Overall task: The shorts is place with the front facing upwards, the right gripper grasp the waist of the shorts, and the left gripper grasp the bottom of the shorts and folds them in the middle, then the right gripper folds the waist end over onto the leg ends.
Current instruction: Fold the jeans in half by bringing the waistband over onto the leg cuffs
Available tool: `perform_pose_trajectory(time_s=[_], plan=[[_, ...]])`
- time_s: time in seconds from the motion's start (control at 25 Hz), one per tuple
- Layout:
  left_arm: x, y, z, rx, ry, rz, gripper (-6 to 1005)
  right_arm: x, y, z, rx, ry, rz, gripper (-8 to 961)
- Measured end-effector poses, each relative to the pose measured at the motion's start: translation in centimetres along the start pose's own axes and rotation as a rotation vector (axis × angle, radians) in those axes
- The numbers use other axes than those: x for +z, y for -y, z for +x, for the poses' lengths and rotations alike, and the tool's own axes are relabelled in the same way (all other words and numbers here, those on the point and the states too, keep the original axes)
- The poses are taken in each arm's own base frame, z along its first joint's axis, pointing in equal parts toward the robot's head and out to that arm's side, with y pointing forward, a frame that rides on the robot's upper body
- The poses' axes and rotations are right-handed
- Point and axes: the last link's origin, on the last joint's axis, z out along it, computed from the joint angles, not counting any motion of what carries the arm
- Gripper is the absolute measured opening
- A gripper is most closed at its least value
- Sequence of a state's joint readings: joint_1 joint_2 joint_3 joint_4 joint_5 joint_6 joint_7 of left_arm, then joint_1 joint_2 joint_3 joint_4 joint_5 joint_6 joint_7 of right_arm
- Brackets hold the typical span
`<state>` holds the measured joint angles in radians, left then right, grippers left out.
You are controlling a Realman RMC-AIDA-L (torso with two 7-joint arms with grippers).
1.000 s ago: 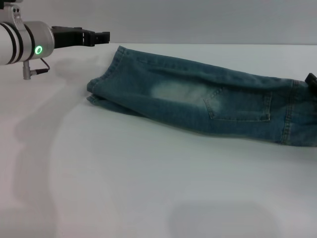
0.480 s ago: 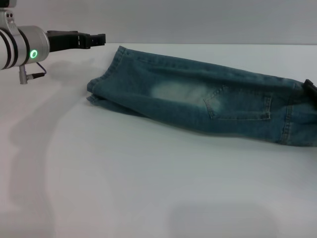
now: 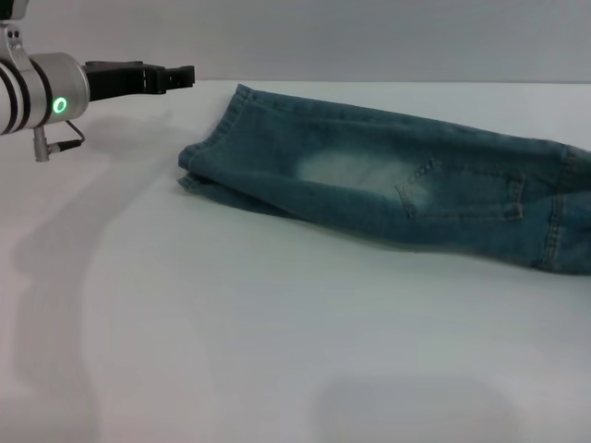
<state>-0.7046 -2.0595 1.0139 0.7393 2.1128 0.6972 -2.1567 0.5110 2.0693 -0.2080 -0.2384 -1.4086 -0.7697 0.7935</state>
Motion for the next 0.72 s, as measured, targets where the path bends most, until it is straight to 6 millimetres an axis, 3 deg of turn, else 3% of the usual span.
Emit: perform_pose_trajectory(time_s=[0.28,0.56,0.72], plan=[[-0.2,0.2,-0.3,-0.004,0.005,0.001,847,-0.8,-0.4,-0.8,0.015,0.095,-0.050,674],[-0.5,0.6,-0.7,-0.014,0.004,0.006,847,-2.6,-2.7,-1.7,0.024,0.243,-0.233,675],[-0.5,0.5,-0.6,-0.011,-0.010,-0.004,848,-2.2,-4.5,-1.1,0.010,0.203,-0.306,675]])
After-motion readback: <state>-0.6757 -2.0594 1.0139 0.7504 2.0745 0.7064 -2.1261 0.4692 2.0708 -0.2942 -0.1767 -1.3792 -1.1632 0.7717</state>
